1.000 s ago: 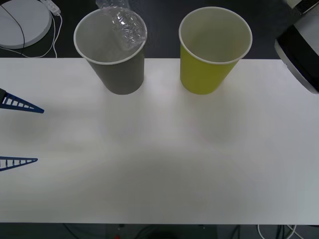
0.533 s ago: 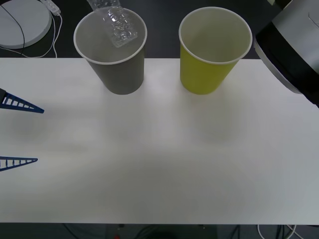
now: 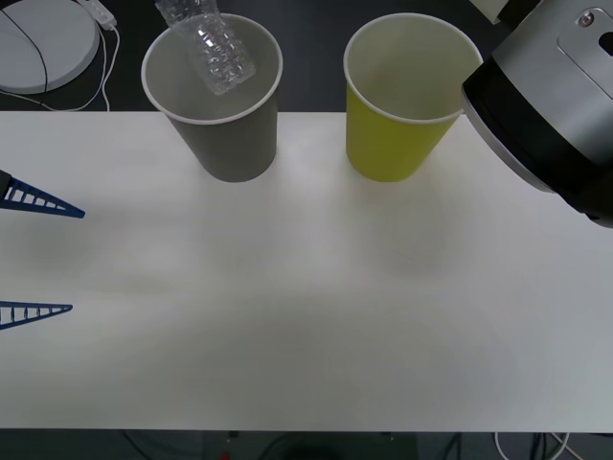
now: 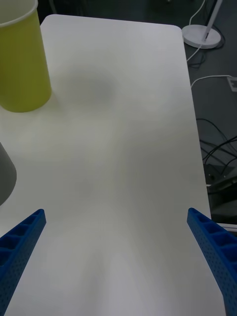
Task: Put the can into the green bin and the plastic bottle into the gray bin
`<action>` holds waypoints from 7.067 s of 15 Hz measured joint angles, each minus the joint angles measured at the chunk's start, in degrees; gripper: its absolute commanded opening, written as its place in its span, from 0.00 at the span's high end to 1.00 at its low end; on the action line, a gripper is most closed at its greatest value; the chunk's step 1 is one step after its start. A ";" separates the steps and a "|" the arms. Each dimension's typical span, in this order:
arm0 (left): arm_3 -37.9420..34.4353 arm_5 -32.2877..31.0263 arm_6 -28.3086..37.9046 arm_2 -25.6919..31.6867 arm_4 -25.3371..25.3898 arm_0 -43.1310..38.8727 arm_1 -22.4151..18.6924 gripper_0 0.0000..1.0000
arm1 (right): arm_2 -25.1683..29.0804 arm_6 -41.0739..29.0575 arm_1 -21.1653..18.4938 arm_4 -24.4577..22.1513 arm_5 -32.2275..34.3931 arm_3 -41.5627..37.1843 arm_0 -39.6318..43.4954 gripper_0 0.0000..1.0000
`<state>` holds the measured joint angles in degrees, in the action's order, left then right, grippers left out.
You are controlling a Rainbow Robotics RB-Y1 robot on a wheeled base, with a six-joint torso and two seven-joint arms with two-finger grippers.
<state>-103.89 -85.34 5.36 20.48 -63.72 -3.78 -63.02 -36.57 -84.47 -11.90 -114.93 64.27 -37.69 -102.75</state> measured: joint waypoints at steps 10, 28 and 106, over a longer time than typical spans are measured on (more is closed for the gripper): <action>0.00 0.00 0.00 0.00 0.00 0.00 0.00 0.00 | 0.14 1.10 0.03 -0.94 0.05 0.00 0.00 0.00; 0.00 0.00 0.00 0.00 0.00 0.00 0.00 0.00 | 1.42 15.86 -8.57 17.88 0.96 -4.37 5.86 0.00; 0.00 0.00 0.00 0.00 0.00 0.00 0.00 0.00 | 26.64 110.57 -74.14 85.33 -4.31 -71.36 106.29 0.00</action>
<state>-103.89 -85.34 5.36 20.48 -63.72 -3.78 -63.02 -9.93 26.11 -86.04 -29.60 59.96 -109.05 3.54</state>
